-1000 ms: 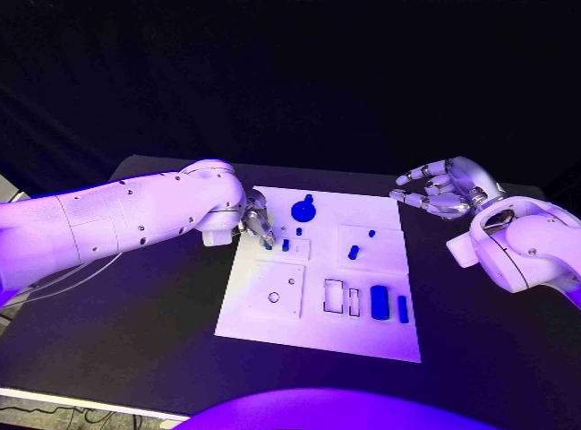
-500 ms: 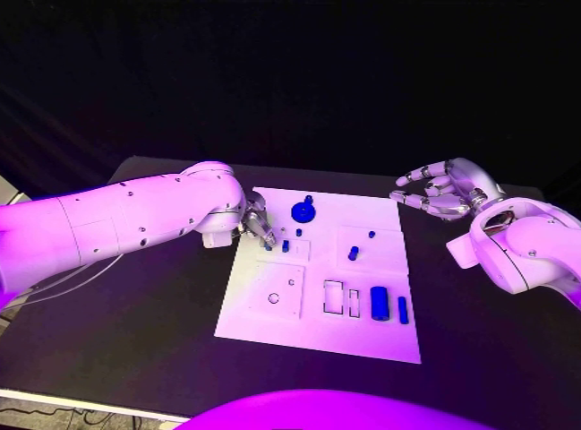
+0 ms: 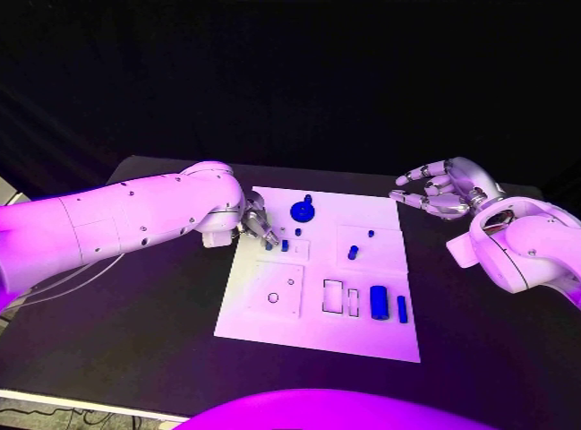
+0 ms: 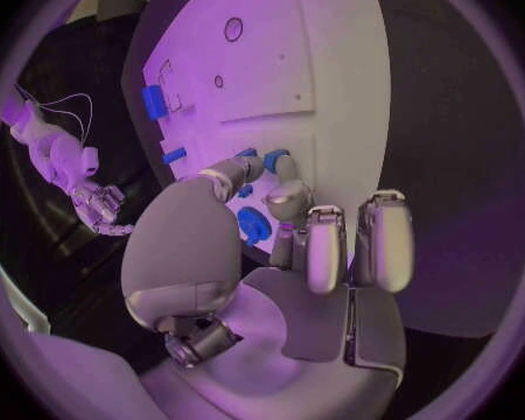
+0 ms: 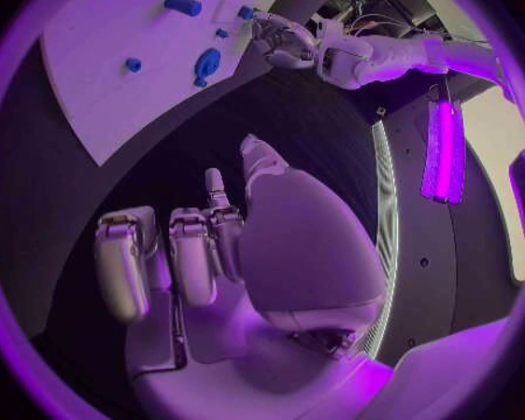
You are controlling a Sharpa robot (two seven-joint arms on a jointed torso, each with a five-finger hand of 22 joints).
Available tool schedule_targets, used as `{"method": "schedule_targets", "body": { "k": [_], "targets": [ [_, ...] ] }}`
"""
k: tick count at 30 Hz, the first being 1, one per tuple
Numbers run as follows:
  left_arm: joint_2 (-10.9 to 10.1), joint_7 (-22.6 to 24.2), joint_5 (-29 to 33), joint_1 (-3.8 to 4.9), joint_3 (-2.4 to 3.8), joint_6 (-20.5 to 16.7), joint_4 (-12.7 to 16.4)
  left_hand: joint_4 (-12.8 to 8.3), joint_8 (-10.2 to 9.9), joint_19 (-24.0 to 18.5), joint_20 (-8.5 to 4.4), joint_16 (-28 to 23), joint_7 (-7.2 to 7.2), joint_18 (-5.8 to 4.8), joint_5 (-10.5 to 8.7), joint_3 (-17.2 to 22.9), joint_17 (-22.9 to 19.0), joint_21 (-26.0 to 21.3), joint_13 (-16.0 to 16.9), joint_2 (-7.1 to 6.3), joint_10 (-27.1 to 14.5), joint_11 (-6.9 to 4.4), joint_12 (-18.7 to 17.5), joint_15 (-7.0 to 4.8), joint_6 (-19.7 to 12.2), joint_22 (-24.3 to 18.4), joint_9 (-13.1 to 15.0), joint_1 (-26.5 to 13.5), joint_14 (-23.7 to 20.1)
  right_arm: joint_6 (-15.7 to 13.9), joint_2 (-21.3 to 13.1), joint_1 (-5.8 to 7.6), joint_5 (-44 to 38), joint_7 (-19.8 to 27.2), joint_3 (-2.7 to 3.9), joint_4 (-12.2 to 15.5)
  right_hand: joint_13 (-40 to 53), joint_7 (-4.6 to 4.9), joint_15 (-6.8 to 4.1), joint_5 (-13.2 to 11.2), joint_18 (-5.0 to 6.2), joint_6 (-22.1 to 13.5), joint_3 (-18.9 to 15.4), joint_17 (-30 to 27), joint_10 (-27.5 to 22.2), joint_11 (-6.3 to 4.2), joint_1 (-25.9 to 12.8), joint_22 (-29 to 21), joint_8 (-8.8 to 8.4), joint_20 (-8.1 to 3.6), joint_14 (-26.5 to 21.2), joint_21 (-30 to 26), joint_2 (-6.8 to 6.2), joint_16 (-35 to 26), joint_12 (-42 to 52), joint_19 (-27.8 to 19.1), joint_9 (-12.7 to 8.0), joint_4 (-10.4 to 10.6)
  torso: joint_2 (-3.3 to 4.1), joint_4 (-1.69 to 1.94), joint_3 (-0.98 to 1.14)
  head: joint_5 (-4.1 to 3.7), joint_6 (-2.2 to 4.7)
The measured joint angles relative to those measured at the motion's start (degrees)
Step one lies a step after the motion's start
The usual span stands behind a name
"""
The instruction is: Assemble the parts on the task board
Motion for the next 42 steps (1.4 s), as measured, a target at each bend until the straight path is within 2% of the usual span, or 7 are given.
{"method": "schedule_targets", "body": {
  "k": [7,13,18,23,29,42],
  "targets": [
    [0.0,-0.1,-0.3,-0.14,-0.09,-0.4,-0.2,1.1,0.0,-0.2,0.2,-0.2,0.24,0.0,0.0,-1.1,0.0,-0.2,-0.9,0.42,-0.6,0.19,-0.8,0.0,-0.3,0.0,0.0,-0.2,0.0,0.0,0.0,0.0,0.0,0.0,0.0,0.0,0.0,0.0,0.0,0.0,0.0,0.0,0.0,0.0,0.0,0.0,0.0,0.0,0.0,0.0,0.0,0.0,0.0,0.0,0.0,0.0,0.0,0.0,0.0,0.0,-0.03,0.0,0.04],
    [-0.1,-0.1,-0.7,-0.19,-0.09,-0.7,-0.3,1.5,-0.1,-0.4,0.04,-0.2,0.44,0.0,0.0,-1.5,0.0,-0.5,-1.3,0.12,-1.0,0.2,-1.2,0.01,-0.5,0.0,0.1,0.1,0.0,0.0,0.0,0.0,0.0,0.0,0.0,0.0,0.0,0.0,0.0,0.0,0.0,0.0,0.0,0.0,0.0,0.0,0.0,0.0,0.0,0.0,0.0,0.0,0.0,0.0,0.0,0.0,0.0,0.0,-0.02,0.0,-0.04,0.06,0.05],
    [-0.2,-0.1,-0.9,-0.24,-0.02,-1.1,-0.3,1.6,-0.5,-0.6,0.2,-0.4,0.27,0.0,-0.01,-1.6,0.0,-0.8,-1.7,0.49,-1.4,0.19,-1.5,0.01,-1.3,0.0,0.3,3.3,0.0,0.0,-0.1,0.0,0.0,0.0,0.0,0.0,0.0,0.0,0.0,0.0,0.0,0.0,0.0,0.0,0.0,0.0,0.0,0.0,0.0,0.0,0.0,0.0,0.0,0.0,0.0,0.0,0.0,0.0,-0.02,-0.01,-0.03,0.07,0.09],
    [-0.2,0.2,-0.6,-0.25,0.02,-1.5,-0.2,0.4,-1.2,-0.9,0.52,-0.4,0.68,0.0,0.31,-0.3,0.0,-1.0,-2.6,0.42,-2.1,0.52,-2.2,0.01,-2.1,0.0,0.1,6.2,0.0,0.0,-0.1,0.0,0.0,0.0,0.0,0.0,0.0,0.0,0.0,0.0,0.0,0.0,0.0,0.0,0.0,0.0,0.0,0.0,0.0,0.0,0.0,0.0,0.0,0.0,0.0,0.0,0.0,0.0,-0.02,0.03,-0.03,0.04,0.04],
    [-0.2,0.5,0.1,-0.24,0.05,-1.7,-0.2,0.3,-2.0,-1.1,0.72,-0.4,1.09,0.0,0.18,-0.3,0.0,-1.2,-3.2,0.31,-2.4,0.62,-2.5,0.23,-2.7,0.0,-0.4,9.9,-0.2,0.0,-0.1,0.0,0.0,0.0,0.0,-0.1,0.0,0.0,0.0,0.0,0.0,0.0,0.0,0.0,0.0,0.0,0.0,0.0,0.0,0.0,0.0,0.0,0.0,0.0,0.0,0.0,0.0,0.0,-0.03,0.02,-0.04,0.05,-0.03],
    [-0.3,0.8,1.2,-0.28,0.0,-2.4,-0.5,1.0,-2.0,-1.1,0.72,-0.4,1.21,0.0,-0.04,0.4,0.0,-1.2,-3.3,0.21,-2.5,0.71,-2.5,0.24,-2.8,0.0,-0.1,10.7,-0.2,0.0,0.0,0.0,0.0,0.0,0.0,-0.1,0.0,0.0,0.0,0.0,0.0,0.0,0.0,0.0,0.0,0.0,0.0,0.0,0.0,0.0,0.0,0.0,0.0,0.0,0.0,0.0,0.0,0.0,-0.03,0.0,0.02,0.1,0.04]
  ]
}}
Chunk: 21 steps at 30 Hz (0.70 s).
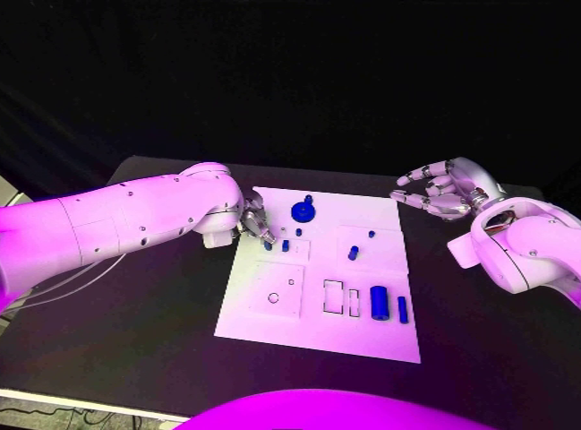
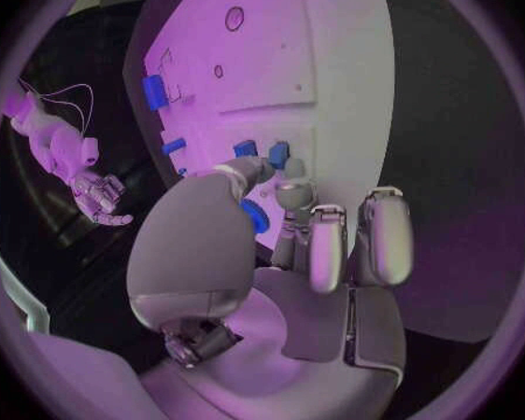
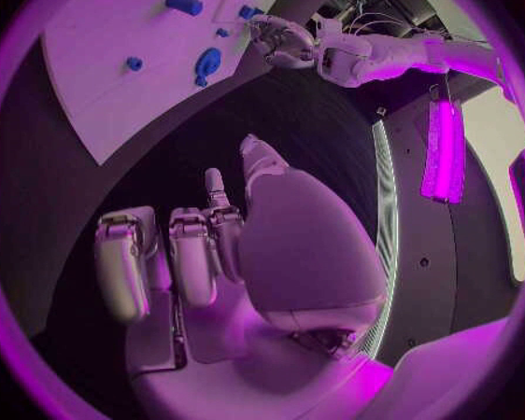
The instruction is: Assemble the parts on the task board
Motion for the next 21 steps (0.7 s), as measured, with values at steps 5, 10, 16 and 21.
{"method": "schedule_targets", "body": {
  "k": [5,10,16,21],
  "targets": [
    [0.1,0.1,0.1,-0.01,-0.01,-0.3,-0.2,0.2,0.0,0.0,0.0,0.0,0.02,0.0,0.13,0.2,0.0,0.0,0.0,0.0,0.0,0.02,0.0,0.0,0.0,0.0,0.1,0.0,0.0,0.0,0.0,0.0,0.0,0.0,0.0,0.0,0.0,0.0,0.0,0.0,0.0,0.0,0.0,0.0,0.0,0.0,0.0,0.0,0.0,0.0,0.0,0.0,0.0,0.0,0.0,0.0,0.0,0.0,0.01,0.0,0.0,0.03,0.01],
    [0.1,0.1,0.1,0.01,0.02,-0.5,-0.3,0.6,-0.1,-0.2,0.25,0.0,0.2,0.0,0.03,0.6,0.0,0.0,-0.4,0.19,0.2,0.22,-0.3,0.4,-0.2,0.0,0.1,-0.1,0.0,0.0,0.0,0.0,0.0,0.0,0.0,0.0,0.0,0.0,0.0,0.0,0.0,0.0,0.0,0.0,0.0,0.0,0.0,0.0,0.0,0.0,0.0,0.0,0.01,0.0,0.0,0.0,0.0,0.0,0.01,-0.01,0.01,0.03,0.01],
    [0.0,0.1,0.0,0.02,0.02,-0.4,-0.6,2.7,-0.8,-0.9,0.38,-0.6,0.44,-0.01,-0.14,-1.2,0.0,-0.8,-1.3,-0.51,-0.5,0.51,-0.6,0.4,0.2,0.0,-0.9,-6.1,0.0,0.0,0.0,0.0,0.0,0.0,0.0,0.0,0.0,0.0,0.0,0.0,0.0,0.0,0.0,0.0,0.0,0.0,-0.5,0.0,0.0,0.0,0.0,0.0,0.0,0.0,0.0,0.0,0.0,0.0,0.01,0.0,0.01,-0.04,0.01],
    [0.0,0.0,0.0,0.01,0.01,-0.2,-0.6,4.1,-1.1,-1.0,0.41,-0.7,0.38,0.0,-0.43,-3.4,0.0,-0.8,-1.5,-1.32,-0.7,0.7,-0.6,0.48,0.2,0.0,-1.1,-7.3,0.1,0.0,0.0,0.0,0.0,0.0,0.0,0.0,0.0,0.0,0.0,0.0,0.0,0.0,0.0,0.0,0.0,0.0,-0.5,0.0,0.0,0.0,0.0,-0.2,0.01,0.0,0.0,0.0,0.0,0.0,0.01,0.0,0.0,-0.08,0.01]
  ]
}}
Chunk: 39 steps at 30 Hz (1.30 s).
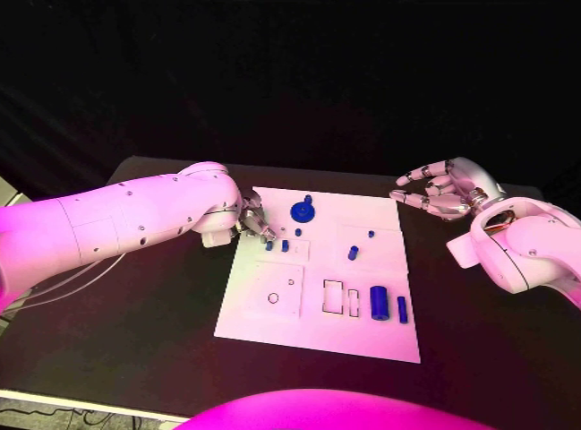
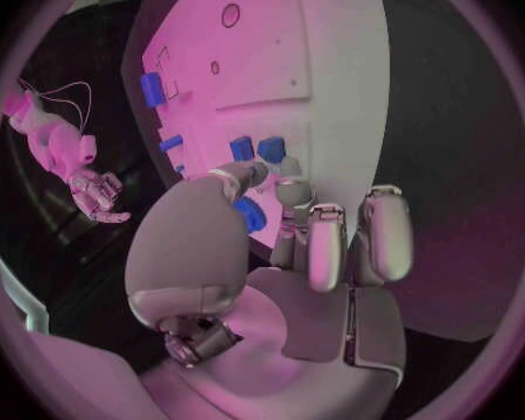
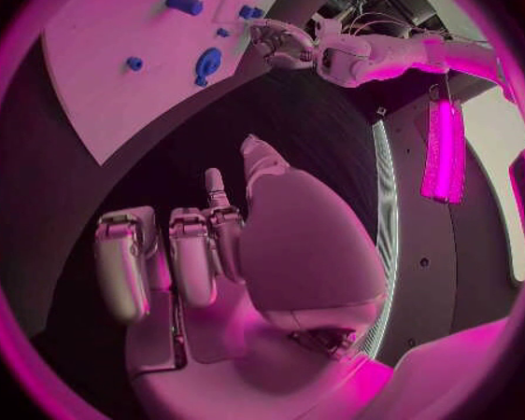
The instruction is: Assemble the parts on the task board
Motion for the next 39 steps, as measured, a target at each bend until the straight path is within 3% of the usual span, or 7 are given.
{"method": "schedule_targets", "body": {
  "k": [19,20,22,25,29,32,39],
  "targets": [
    [-0.1,0.0,-0.2,0.04,0.04,1.2,0.1,0.5,-0.5,-0.4,0.02,-0.2,0.11,0.22,-0.93,-2.1,0.0,-0.5,-0.4,0.14,-0.9,0.11,-0.2,0.25,0.1,0.0,-0.3,0.8,0.0,0.0,-0.1,0.0,0.0,0.0,0.0,0.1,0.0,0.0,0.0,0.0,0.0,0.0,0.0,0.0,0.0,0.0,0.0,0.0,0.0,0.0,0.0,0.0,0.0,0.0,0.0,0.0,0.0,0.0,0.01,0.01,-0.01,0.1,0.04],
    [-0.1,0.0,-0.3,0.03,0.04,1.2,0.1,0.5,-0.7,-0.6,0.2,-0.2,0.19,0.62,-1.69,-2.7,0.0,-0.5,-0.5,0.32,-0.9,0.11,-0.2,0.33,0.2,0.0,-0.4,0.3,-0.1,0.0,-0.1,0.0,0.0,0.0,0.0,0.1,0.0,0.0,0.0,0.0,0.0,0.0,0.0,0.0,0.0,0.0,0.0,0.0,0.0,0.0,0.0,0.0,0.0,0.0,0.0,0.0,-0.1,0.0,0.01,0.01,-0.01,0.12,0.06],
    [-0.2,0.0,-0.3,0.03,0.04,1.1,0.2,0.6,-1.0,-0.6,0.2,-0.2,0.19,0.62,-6.22,-4.4,0.0,-0.7,-0.6,0.73,-1.0,0.18,-0.2,0.33,0.2,0.0,-0.7,-1.4,-0.1,0.0,-0.1,0.0,0.0,0.0,0.0,0.1,0.0,0.0,0.0,0.0,0.0,0.0,0.0,0.0,0.0,0.0,0.0,0.0,0.0,0.0,0.0,0.0,0.0,0.0,0.0,0.0,-0.1,0.0,0.02,0.01,-0.01,0.13,0.1],
    [-0.4,0.1,-0.3,0.02,0.04,0.9,0.5,0.6,-1.4,-0.6,0.19,-0.2,0.39,0.6,-10.81,-7.0,0.0,-0.7,-0.7,1.2,-1.1,0.32,-0.2,0.33,0.5,0.0,-1.1,-3.3,-0.1,0.0,-0.1,0.0,0.0,0.0,0.0,0.1,0.0,0.0,0.0,0.0,0.0,0.0,0.0,0.0,0.0,0.0,0.0,0.0,0.0,0.0,0.0,0.0,0.0,0.0,0.0,0.0,-0.1,0.0,0.03,0.01,-0.01,0.14,0.16],
    [-0.9,0.2,-0.4,-0.03,0.02,0.5,1.1,0.6,-1.9,-0.8,0.4,-0.2,0.4,0.52,-16.5,-13.9,0.0,-0.9,-1.1,3.24,-1.2,0.38,0.0,0.33,0.4,0.0,-1.6,-3.2,-0.1,0.0,-0.1,0.0,0.0,0.0,0.0,0.1,0.0,0.0,0.0,0.0,0.0,0.0,0.0,0.0,0.0,0.0,0.0,0.0,0.0,0.0,0.0,0.0,0.0,0.0,0.0,0.0,0.0,0.0,0.03,0.0,-0.01,0.14,0.19],
    [-1.2,0.2,-0.4,-0.09,0.0,0.3,1.6,0.7,-2.0,-0.8,0.4,-0.2,0.4,0.51,-18.04,-17.1,0.0,-0.9,-1.3,4.39,-1.3,0.52,0.0,0.33,0.4,0.0,-1.8,-2.5,-0.1,0.0,-0.1,0.0,0.0,0.0,0.0,0.1,0.0,0.0,0.0,0.0,0.0,0.0,0.0,0.0,0.0,0.0,0.0,0.0,0.0,0.0,0.0,0.0,0.0,0.0,0.0,0.0,0.0,0.0,0.03,0.0,-0.01,0.08,0.19],
    [-1.8,0.2,-0.4,-0.21,-0.01,0.1,2.4,0.6,-2.0,-0.8,0.4,-0.2,0.4,0.5,-18.05,-18.5,0.0,-0.9,-1.4,6.02,-1.4,0.4,0.1,0.33,0.4,0.0,-1.9,-1.2,-0.1,0.0,-0.2,0.0,0.0,0.0,0.0,0.1,0.0,0.0,0.0,0.0,0.0,0.0,0.0,0.0,0.0,0.0,0.0,0.0,0.0,0.0,0.0,0.0,0.0,0.0,0.0,0.0,0.0,0.0,0.01,0.02,-0.01,0.02,0.1]
  ]
}}
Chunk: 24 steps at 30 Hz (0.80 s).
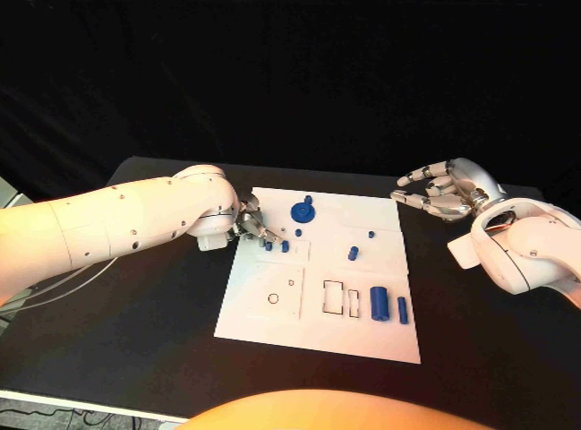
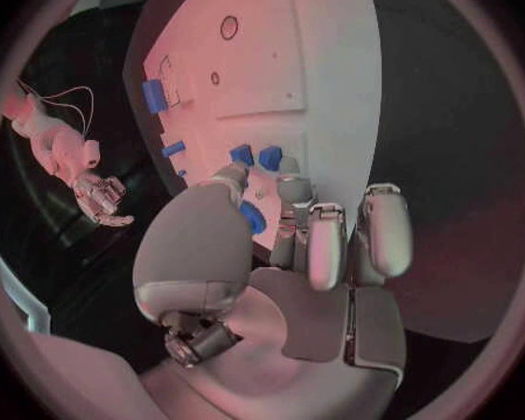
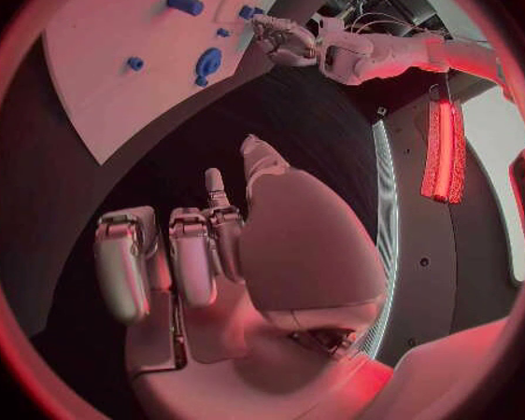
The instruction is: Assemble the parts on the task board
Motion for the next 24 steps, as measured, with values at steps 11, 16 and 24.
{"method": "schedule_targets", "body": {
  "k": [11,16,24],
  "targets": [
    [-0.5,0.0,-0.2,-0.19,0.05,0.0,1.0,0.0,0.0,0.0,0.0,0.0,-0.39,-0.01,0.74,3.4,0.0,0.0,-0.1,1.16,-0.3,-0.29,0.5,0.0,0.4,0.0,-0.6,8.2,0.0,0.0,0.1,-0.08,0.0,0.0,0.0,-0.1,0.0,0.0,0.0,0.0,0.0,0.0,0.0,0.0,0.0,0.0,0.0,0.0,0.23,0.0,0.0,0.0,0.0,0.0,0.0,0.0,0.0,0.0,-0.01,0.05,-0.04,0.02,-0.14],
    [-0.5,0.1,0.3,-0.19,0.1,-0.3,1.1,0.0,0.0,0.0,0.0,0.0,-0.39,-0.01,0.74,5.3,0.0,0.0,-0.3,0.89,-0.3,-0.29,0.5,0.0,0.4,0.0,-0.6,9.5,0.0,0.0,0.1,-0.15,0.0,0.0,0.0,-0.2,0.0,0.0,0.0,0.0,0.0,0.0,0.0,0.0,0.0,0.0,0.0,0.0,0.23,0.0,0.0,0.0,0.0,0.0,0.0,0.0,0.0,0.0,-0.01,0.02,-0.04,0.07,-0.2],
    [-0.6,0.2,1.1,-0.25,0.08,-0.4,1.1,0.1,0.0,0.0,0.0,0.0,-0.39,-0.01,0.74,5.3,0.0,0.0,-0.4,0.89,-0.3,-0.29,0.5,0.0,0.4,0.0,-0.7,9.5,0.0,0.0,0.2,-0.19,0.0,0.0,-0.01,-0.2,0.0,0.0,0.0,0.0,0.0,0.0,0.0,0.0,0.0,0.0,0.0,0.0,0.23,0.0,0.0,0.0,0.0,0.0,0.0,0.0,0.0,0.0,-0.01,-0.02,-0.01,0.14,-0.33]
  ]
}}
